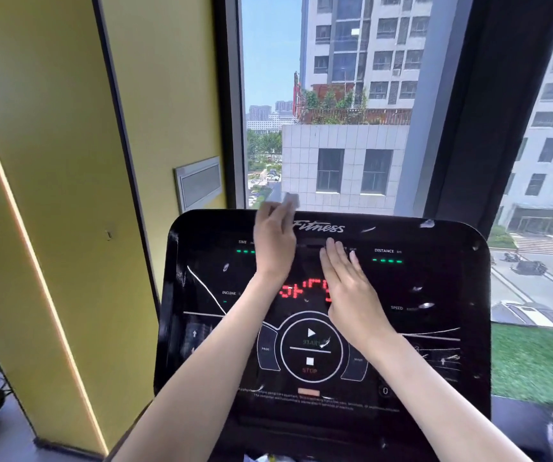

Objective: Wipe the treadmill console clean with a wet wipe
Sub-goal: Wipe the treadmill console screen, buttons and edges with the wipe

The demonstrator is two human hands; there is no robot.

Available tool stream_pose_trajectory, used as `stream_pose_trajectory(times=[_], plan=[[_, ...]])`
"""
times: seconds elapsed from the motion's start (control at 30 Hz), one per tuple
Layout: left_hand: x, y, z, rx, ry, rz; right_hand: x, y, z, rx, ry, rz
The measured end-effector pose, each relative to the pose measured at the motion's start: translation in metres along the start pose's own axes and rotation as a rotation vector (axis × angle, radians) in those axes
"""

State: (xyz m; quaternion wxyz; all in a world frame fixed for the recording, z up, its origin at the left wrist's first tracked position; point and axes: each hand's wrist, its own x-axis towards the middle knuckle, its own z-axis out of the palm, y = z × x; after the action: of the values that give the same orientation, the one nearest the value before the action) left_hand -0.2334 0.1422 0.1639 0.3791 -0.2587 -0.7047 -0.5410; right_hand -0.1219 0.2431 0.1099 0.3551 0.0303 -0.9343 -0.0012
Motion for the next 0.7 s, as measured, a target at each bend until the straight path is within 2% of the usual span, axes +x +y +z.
stream_pose_trajectory(times=[0.03, 0.07, 0.1, 0.17, 0.2, 0.23, 0.27, 0.33, 0.37, 0.4, 0.5, 0.53, 0.57, 0.63, 0.67, 0.7], plan=[[0.000, -0.001, -0.001, 0.001, 0.110, -0.105, -0.001, -0.001, 0.000, 0.003, -0.007, 0.000], [-0.002, 0.001, 0.000, 0.021, 0.126, -0.113, -0.001, -0.002, 0.001, 0.004, -0.021, 0.001], [-0.007, 0.008, 0.002, 0.057, 0.041, -0.010, 0.000, -0.001, 0.001, 0.000, -0.035, 0.001], [-0.017, 0.014, 0.008, 0.105, -0.238, 0.268, 0.002, 0.004, -0.003, -0.006, -0.053, -0.015], [-0.016, 0.012, 0.007, 0.111, -0.312, 0.331, 0.003, 0.006, -0.005, 0.005, -0.051, -0.033], [-0.011, 0.009, 0.006, 0.097, -0.301, 0.310, 0.003, 0.009, -0.008, 0.026, -0.042, -0.057], [-0.007, 0.006, 0.005, 0.074, -0.218, 0.211, 0.002, 0.012, -0.012, 0.048, -0.040, -0.076], [-0.003, 0.005, 0.004, 0.019, 0.038, -0.104, -0.002, 0.018, -0.020, 0.075, -0.019, -0.074], [-0.006, 0.009, 0.007, 0.015, 0.097, -0.168, -0.005, 0.022, -0.023, 0.081, 0.001, -0.049], [-0.011, 0.019, 0.012, 0.052, 0.067, -0.114, -0.009, 0.026, -0.025, 0.084, 0.016, -0.013], [-0.029, 0.036, 0.029, 0.131, -0.249, 0.285, -0.022, 0.044, -0.033, 0.049, 0.052, 0.081], [-0.027, 0.034, 0.030, 0.129, -0.267, 0.301, -0.026, 0.051, -0.037, 0.031, 0.058, 0.108], [-0.024, 0.031, 0.031, 0.108, -0.206, 0.232, -0.029, 0.058, -0.041, 0.020, 0.054, 0.131], [-0.020, 0.028, 0.031, 0.033, 0.044, -0.068, -0.034, 0.069, -0.047, 0.012, 0.019, 0.146], [-0.022, 0.032, 0.033, 0.028, 0.107, -0.151, -0.035, 0.073, -0.048, 0.005, -0.010, 0.138], [-0.026, 0.040, 0.037, 0.054, 0.091, -0.129, -0.036, 0.075, -0.049, -0.005, -0.039, 0.127]])
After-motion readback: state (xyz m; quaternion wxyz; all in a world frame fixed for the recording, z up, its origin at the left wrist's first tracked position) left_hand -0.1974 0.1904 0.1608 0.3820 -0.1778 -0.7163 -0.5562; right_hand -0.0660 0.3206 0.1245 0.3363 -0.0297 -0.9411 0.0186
